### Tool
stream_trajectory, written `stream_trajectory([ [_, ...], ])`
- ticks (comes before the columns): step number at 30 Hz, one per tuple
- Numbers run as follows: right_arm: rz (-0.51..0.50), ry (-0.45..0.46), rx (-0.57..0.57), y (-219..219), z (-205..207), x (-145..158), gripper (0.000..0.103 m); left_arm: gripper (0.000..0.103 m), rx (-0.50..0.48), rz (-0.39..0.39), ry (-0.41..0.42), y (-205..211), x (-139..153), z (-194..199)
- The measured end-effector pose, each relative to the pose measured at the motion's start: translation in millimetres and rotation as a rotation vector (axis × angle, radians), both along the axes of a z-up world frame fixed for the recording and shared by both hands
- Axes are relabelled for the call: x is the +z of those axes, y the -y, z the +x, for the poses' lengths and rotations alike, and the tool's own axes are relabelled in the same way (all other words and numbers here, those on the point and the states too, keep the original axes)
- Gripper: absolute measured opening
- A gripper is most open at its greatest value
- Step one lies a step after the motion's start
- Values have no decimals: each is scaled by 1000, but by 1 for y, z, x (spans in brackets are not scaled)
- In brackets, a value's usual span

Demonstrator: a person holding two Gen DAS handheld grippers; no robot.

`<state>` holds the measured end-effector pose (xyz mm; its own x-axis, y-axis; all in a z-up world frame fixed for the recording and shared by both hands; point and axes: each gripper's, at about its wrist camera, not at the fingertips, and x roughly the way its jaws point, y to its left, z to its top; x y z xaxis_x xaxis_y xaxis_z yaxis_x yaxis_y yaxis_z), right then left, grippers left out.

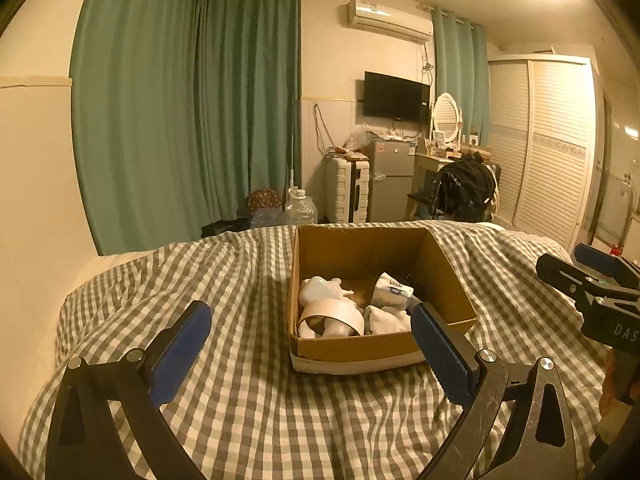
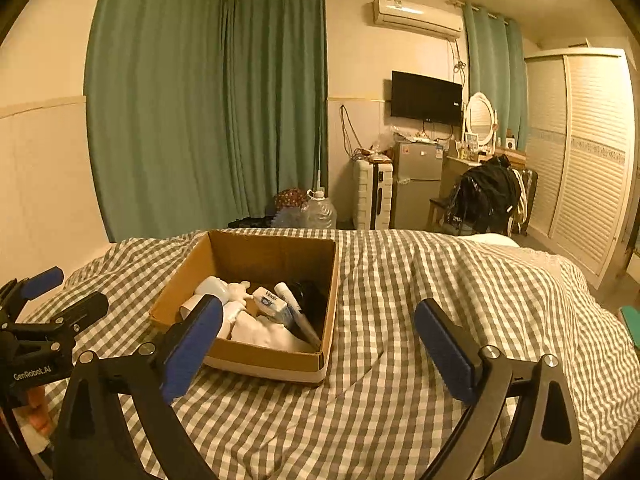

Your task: Organize objects

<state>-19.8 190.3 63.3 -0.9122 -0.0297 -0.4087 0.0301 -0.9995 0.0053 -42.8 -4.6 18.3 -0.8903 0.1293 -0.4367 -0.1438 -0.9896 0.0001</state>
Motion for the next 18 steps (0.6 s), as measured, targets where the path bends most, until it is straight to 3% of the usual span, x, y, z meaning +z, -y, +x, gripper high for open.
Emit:
stream_trajectory([
  [18, 9, 5, 10, 2, 2, -2, 100, 103, -2, -7, 22, -2, -2, -2],
])
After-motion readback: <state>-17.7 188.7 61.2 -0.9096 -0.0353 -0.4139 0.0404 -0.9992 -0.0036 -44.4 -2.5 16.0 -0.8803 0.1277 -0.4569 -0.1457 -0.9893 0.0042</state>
